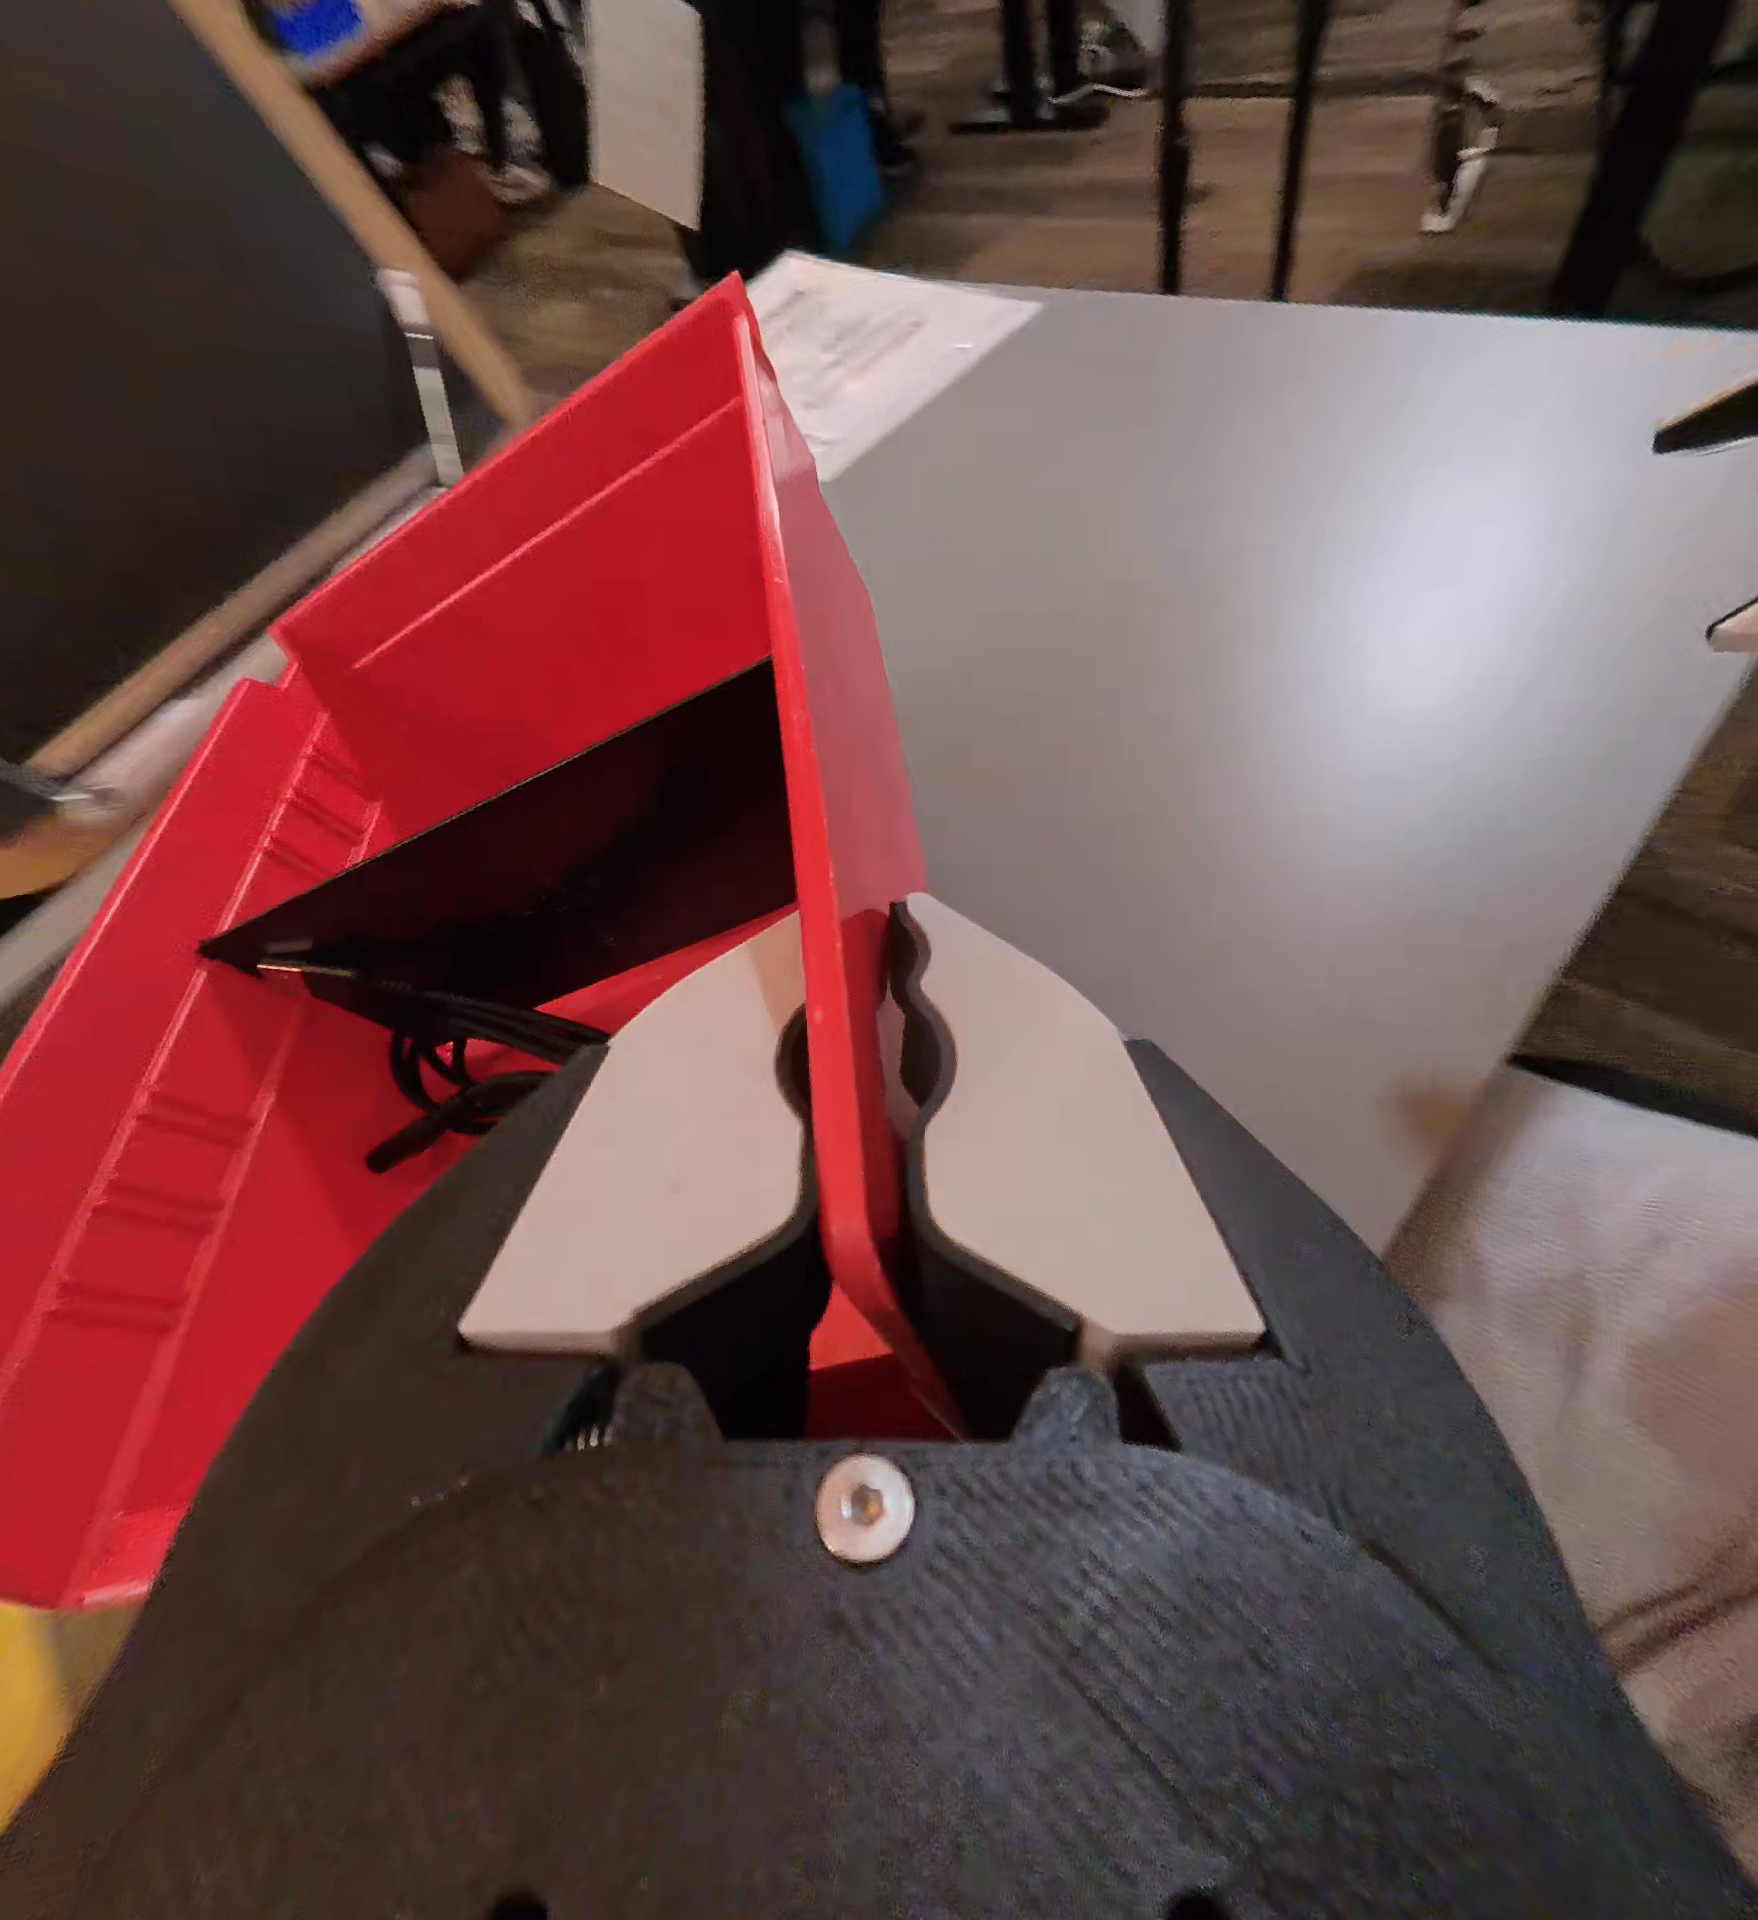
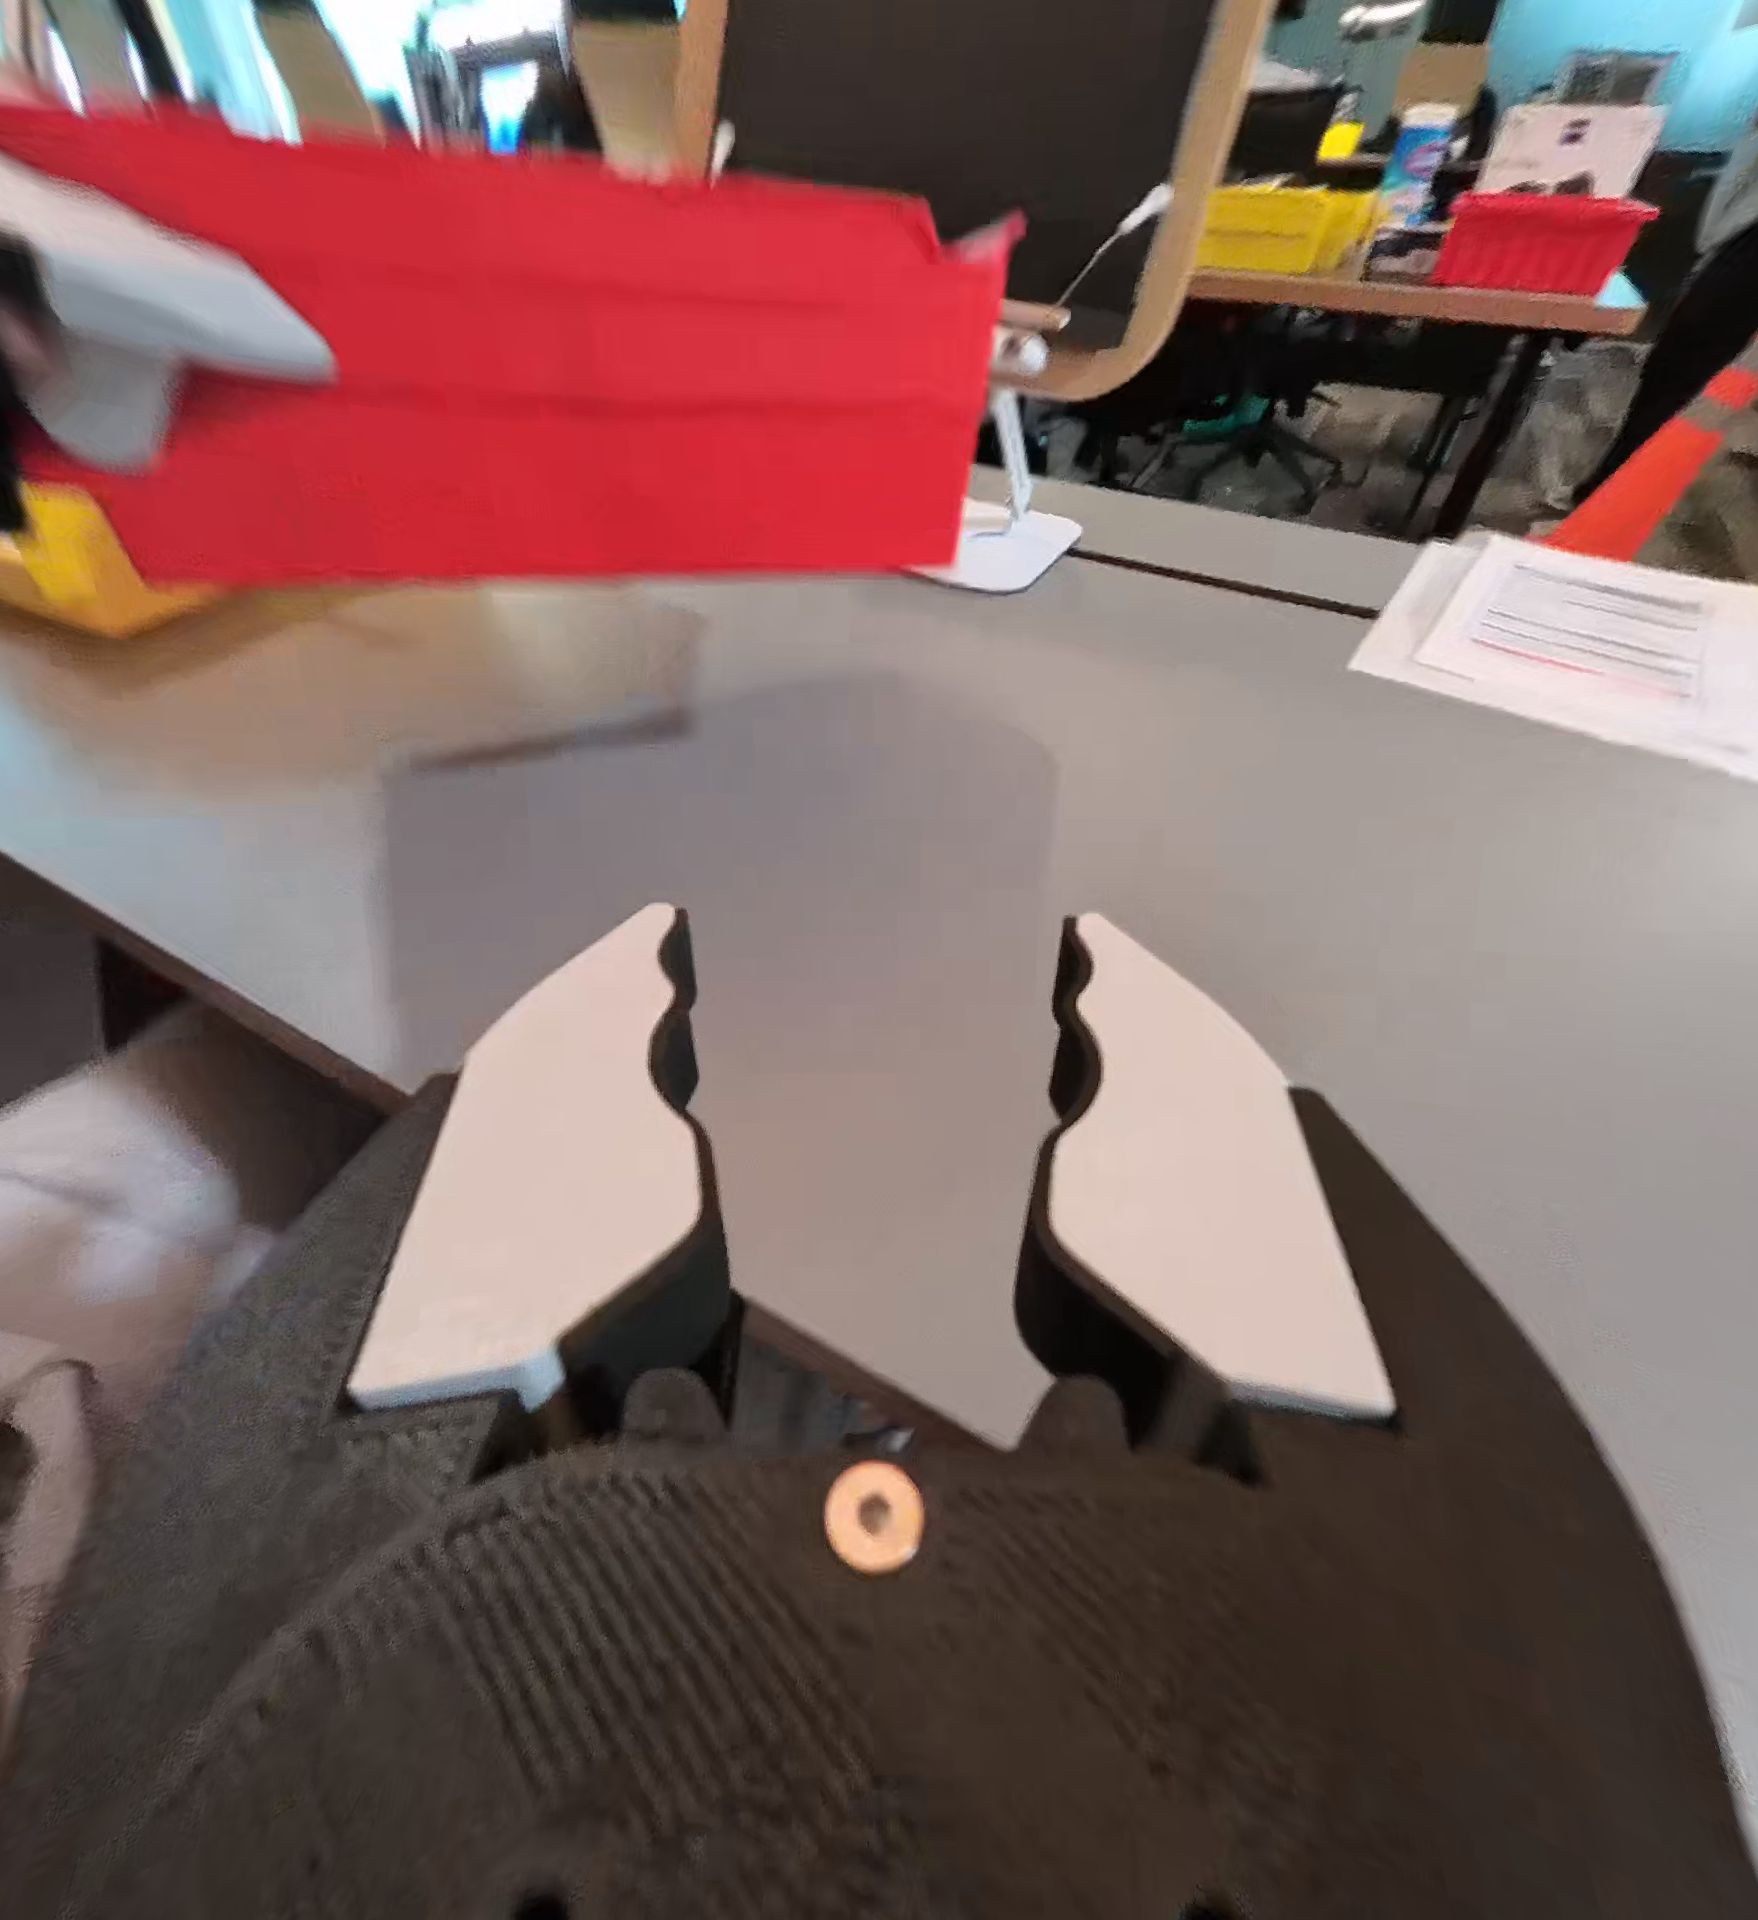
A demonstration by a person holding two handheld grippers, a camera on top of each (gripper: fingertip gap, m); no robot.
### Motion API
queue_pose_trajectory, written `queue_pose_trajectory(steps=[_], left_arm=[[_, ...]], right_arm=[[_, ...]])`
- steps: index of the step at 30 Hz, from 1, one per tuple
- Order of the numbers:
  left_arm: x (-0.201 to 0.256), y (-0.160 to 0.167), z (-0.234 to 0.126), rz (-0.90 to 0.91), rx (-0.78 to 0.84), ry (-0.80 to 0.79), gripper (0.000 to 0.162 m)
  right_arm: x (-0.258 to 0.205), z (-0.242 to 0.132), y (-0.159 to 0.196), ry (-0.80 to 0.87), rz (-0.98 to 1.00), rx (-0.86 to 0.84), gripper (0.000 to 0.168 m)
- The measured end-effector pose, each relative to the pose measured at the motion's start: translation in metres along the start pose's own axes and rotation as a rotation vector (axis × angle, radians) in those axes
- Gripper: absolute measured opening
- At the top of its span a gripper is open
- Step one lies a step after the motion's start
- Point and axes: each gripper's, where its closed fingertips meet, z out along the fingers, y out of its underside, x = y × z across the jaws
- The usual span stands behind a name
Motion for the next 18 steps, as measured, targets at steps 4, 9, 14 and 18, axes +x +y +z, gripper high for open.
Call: queue_pose_trajectory(steps=[4,9,14,18], left_arm=[[0.062,-0.011,0.047,-0.051,-0.026,0.126,0.006],[0.113,-0.032,0.109,0.032,-0.072,0.145,0.006],[0.152,-0.044,0.176,0.019,-0.037,0.174,0.006],[0.186,-0.044,0.214,0.01,-0.047,0.223,0.005]], right_arm=[[0.008,-0.04,-0.002,0.0,0.166,0.105,0.063],[0.029,-0.049,0.001,-0.037,0.298,0.11,0.059],[0.02,-0.059,-0.007,-0.147,0.407,0.142,0.06],[0.038,-0.074,0.004,-0.043,0.387,0.134,0.059]])
